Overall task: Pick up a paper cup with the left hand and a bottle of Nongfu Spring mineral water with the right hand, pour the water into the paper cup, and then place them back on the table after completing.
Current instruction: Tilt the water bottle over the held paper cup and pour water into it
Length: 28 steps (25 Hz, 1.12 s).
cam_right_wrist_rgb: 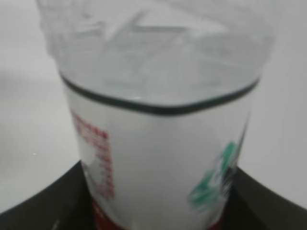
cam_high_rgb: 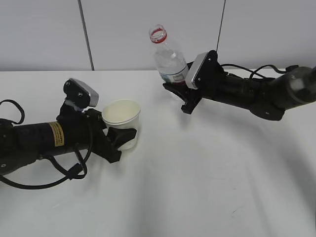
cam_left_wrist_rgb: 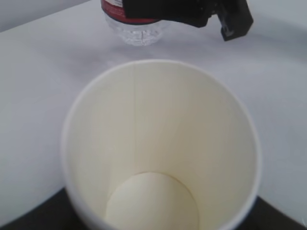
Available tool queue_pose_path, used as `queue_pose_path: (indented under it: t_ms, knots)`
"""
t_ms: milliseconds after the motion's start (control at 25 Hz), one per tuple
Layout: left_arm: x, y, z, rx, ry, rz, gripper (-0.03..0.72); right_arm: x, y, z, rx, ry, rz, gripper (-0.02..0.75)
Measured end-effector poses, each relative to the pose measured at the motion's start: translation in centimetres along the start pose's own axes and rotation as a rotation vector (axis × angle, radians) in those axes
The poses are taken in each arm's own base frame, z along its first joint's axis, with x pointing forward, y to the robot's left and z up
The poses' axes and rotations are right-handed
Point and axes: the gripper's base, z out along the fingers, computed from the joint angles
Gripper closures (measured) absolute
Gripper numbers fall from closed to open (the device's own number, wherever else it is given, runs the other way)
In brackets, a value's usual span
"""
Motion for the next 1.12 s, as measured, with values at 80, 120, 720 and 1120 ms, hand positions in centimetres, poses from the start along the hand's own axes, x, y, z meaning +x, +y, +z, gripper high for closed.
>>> queue_pose_path:
  t_ms: [80,120,720,1120]
  knots:
    - [-0.2,0.1,0.1,-0.001,-0.008,-0.016,0.300,-0.3,-0.4,0.2,0.004,-0.008,-0.060,0.330]
    - [-0.3,0.1,0.1,0.000,-0.012,-0.020,0.300,-0.5,-0.7,0.3,0.004,-0.015,-0.088,0.330]
    - [-1.1,-0.2,0.5,0.037,0.007,-0.008,0.324,-3.2,-4.0,1.9,0.005,-0.059,-0.519,0.331]
    - [-1.2,-0.3,0.6,0.043,0.007,-0.010,0.333,-4.3,-5.1,2.3,0.010,-0.075,-0.726,0.332]
